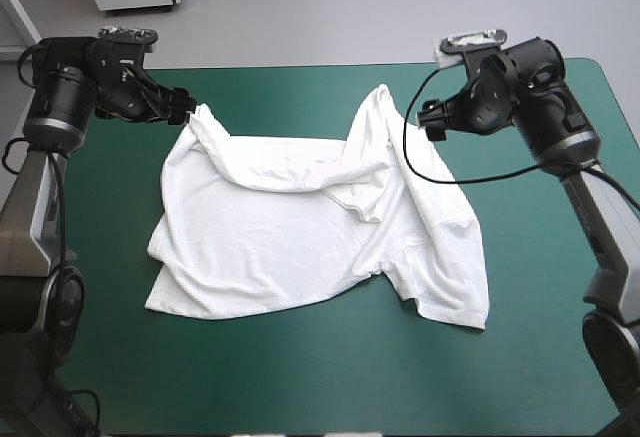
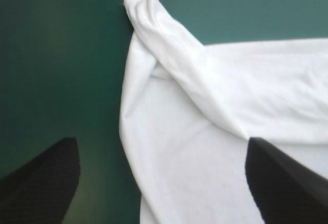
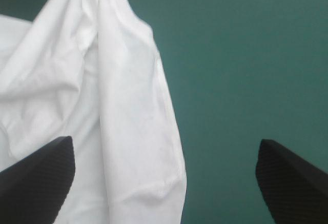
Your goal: Fold the cloth
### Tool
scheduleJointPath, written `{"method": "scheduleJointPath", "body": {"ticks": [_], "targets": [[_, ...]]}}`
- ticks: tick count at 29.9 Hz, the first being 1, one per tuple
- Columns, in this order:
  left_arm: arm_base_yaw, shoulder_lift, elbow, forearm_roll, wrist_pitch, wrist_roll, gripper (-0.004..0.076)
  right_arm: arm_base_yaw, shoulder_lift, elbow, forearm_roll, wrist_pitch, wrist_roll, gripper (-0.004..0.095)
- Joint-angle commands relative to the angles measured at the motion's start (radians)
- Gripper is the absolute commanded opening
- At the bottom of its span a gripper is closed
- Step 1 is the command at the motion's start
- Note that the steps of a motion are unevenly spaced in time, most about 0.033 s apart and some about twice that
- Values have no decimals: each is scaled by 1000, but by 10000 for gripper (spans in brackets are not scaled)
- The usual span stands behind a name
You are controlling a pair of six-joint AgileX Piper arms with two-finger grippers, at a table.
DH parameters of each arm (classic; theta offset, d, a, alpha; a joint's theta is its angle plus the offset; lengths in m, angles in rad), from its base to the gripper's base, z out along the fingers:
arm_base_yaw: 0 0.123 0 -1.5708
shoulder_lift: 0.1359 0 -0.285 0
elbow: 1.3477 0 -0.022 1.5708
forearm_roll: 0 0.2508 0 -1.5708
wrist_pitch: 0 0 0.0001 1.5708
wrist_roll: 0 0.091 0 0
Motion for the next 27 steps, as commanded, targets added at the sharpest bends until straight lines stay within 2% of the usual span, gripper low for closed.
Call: {"method": "scheduleJointPath", "body": {"ticks": [1, 5, 9, 16, 20, 27], "targets": [[0, -115, 81, -4, 57, 22, 615, -6, -118, 169, 10, -25, -14, 899], [0, -209, 302, 16, 55, 28, 615, -6, -161, 392, 23, -135, -5, 899], [0, -295, 474, -5, 13, 19, 615, -6, -145, 512, 48, -246, 3, 899], [0, -427, 767, -48, -52, 17, 615, -6, -89, 649, 138, -290, -10, 899], [0, -438, 900, -50, -92, 17, 615, -6, -83, 740, 166, -383, -15, 899], [0, -438, 980, -59, -140, 17, 615, -6, -60, 834, 251, -423, -39, 896]]}}
